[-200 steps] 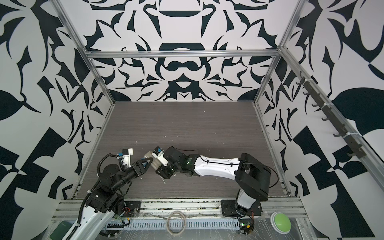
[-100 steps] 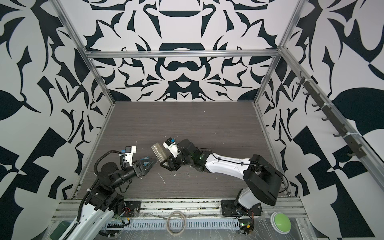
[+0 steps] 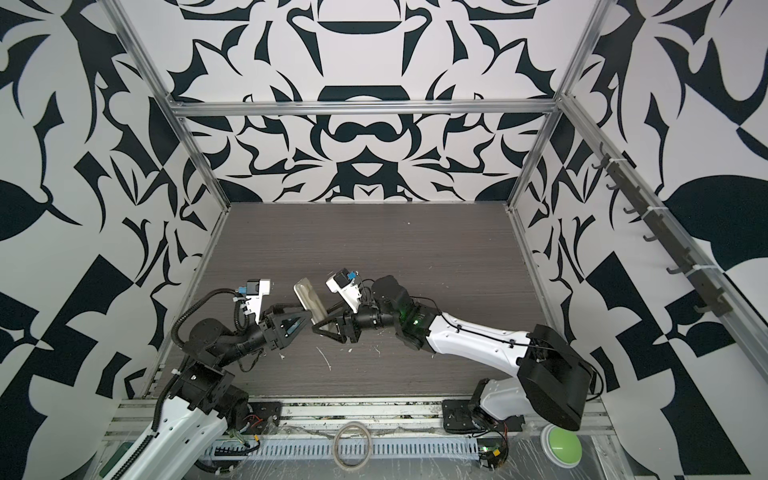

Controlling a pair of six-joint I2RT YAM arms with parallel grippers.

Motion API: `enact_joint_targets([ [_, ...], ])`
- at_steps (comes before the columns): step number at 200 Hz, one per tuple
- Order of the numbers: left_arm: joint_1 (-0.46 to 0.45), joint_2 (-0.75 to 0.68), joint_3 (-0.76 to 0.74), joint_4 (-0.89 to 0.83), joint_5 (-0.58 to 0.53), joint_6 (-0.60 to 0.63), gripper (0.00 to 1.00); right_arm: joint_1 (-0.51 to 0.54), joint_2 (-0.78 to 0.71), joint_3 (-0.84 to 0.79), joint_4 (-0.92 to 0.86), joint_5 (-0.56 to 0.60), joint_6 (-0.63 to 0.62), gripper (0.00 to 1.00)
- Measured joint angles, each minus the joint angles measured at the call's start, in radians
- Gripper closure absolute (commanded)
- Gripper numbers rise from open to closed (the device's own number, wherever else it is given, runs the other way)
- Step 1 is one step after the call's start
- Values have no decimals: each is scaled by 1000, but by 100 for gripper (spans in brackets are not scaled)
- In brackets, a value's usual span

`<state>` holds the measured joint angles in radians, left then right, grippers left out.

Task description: Load the batteries into the remote control

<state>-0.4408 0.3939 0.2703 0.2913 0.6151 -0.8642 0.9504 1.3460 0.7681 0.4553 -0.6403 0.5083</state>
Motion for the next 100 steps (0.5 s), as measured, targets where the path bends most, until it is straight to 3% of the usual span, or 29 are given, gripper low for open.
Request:
enact_joint_targets([
  [57, -16, 43, 33, 87, 41, -7, 6, 0, 1, -3, 75, -70, 61, 100],
  [100, -40, 67, 33, 138, 47, -19, 12, 0, 1, -3, 127, -106, 93, 100],
])
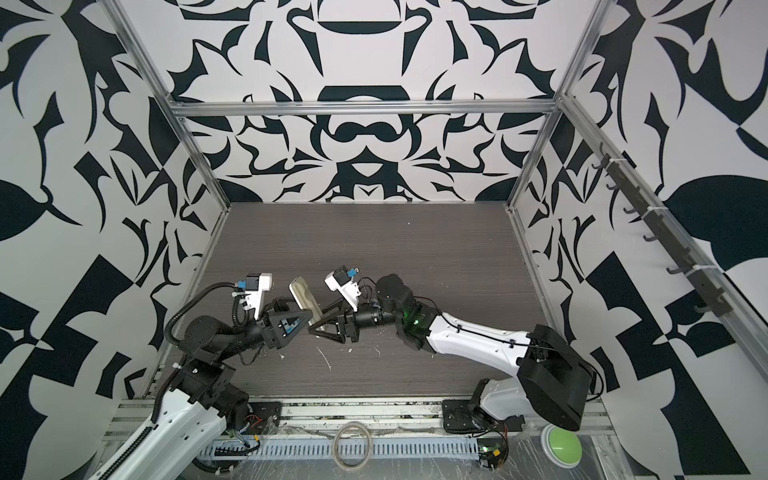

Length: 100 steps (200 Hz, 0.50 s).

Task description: Load the batteries into the remote control

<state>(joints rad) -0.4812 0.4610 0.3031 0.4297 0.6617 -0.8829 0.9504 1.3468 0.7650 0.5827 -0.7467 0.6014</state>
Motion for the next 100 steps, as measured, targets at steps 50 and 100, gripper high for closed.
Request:
enact_joint_targets([
  [50, -17, 33, 0, 61, 11, -8, 25, -8, 0, -3, 75, -34, 43, 100],
  [100, -18, 39, 0, 85, 24, -8, 29, -10, 0, -7, 92, -45, 51, 100],
])
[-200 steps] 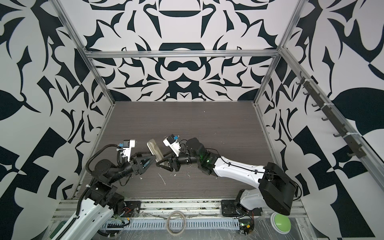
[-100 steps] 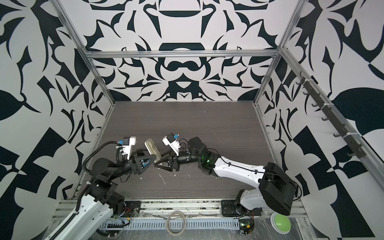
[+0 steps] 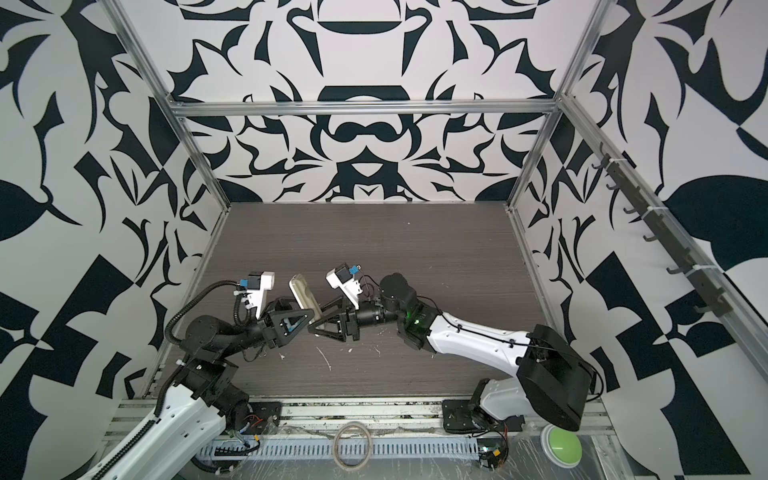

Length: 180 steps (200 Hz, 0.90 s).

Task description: Load the batteries into the remote control

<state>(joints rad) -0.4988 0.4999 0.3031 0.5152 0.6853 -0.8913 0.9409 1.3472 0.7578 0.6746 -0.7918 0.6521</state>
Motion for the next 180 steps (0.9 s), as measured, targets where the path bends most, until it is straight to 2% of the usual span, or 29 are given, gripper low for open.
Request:
enact_joint_targets([
  [26, 0, -9, 5, -14, 5, 5, 30, 0, 3, 0, 3, -8, 0, 100],
  [64, 0, -23, 17, -26, 9, 14, 40, 0, 4, 0, 7, -23, -1, 100],
  [116, 0, -19, 25, -35, 11, 17, 66, -2, 4, -2, 18, -35, -5, 100],
  [131, 0, -14, 29, -36, 11, 17, 72, -2, 4, -2, 20, -35, -6, 92],
  [158, -1, -5, 33, -37, 10, 17, 76, -3, 4, -2, 20, -36, -5, 54],
  [180, -2, 0, 33, -37, 10, 17, 77, -3, 5, -2, 12, -38, -8, 34],
])
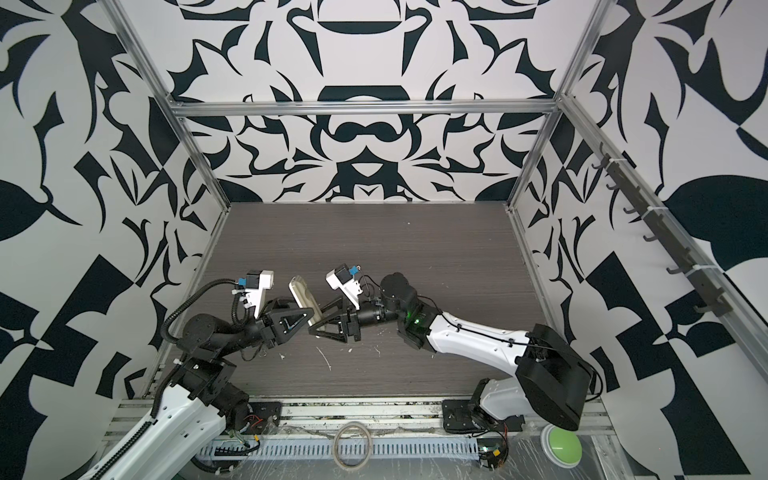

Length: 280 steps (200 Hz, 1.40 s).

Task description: Load the batteries into the remote control

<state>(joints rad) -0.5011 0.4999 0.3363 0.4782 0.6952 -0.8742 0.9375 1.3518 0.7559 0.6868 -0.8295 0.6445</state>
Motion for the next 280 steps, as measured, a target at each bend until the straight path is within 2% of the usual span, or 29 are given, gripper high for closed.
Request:
enact_joint_targets([
  [20, -3, 1, 0, -19, -18, 5, 78, 0, 0, 0, -32, 9, -24, 17],
  [37, -3, 1, 2, -53, -35, 15, 78, 0, 0, -2, -66, 23, -51, 16],
  [49, -3, 0, 2, -72, -50, 21, 77, 0, 0, -2, -90, 35, -63, 10],
  [96, -3, -23, 43, -225, -133, 82, 76, -13, -3, -5, -176, 100, -99, 1],
  [159, -3, 14, 145, -464, -268, 172, 75, -19, -128, -11, -459, 329, -231, 1],
  [207, -3, 137, 183, -610, -335, 192, 76, -32, -167, -16, -618, 499, -301, 1],
  [246, -3, 262, 233, -736, -393, 188, 79, -40, -166, -35, -680, 576, -324, 1],
  [280, -3, 321, 239, -776, -430, 167, 79, -44, -166, -44, -699, 630, -342, 1],
])
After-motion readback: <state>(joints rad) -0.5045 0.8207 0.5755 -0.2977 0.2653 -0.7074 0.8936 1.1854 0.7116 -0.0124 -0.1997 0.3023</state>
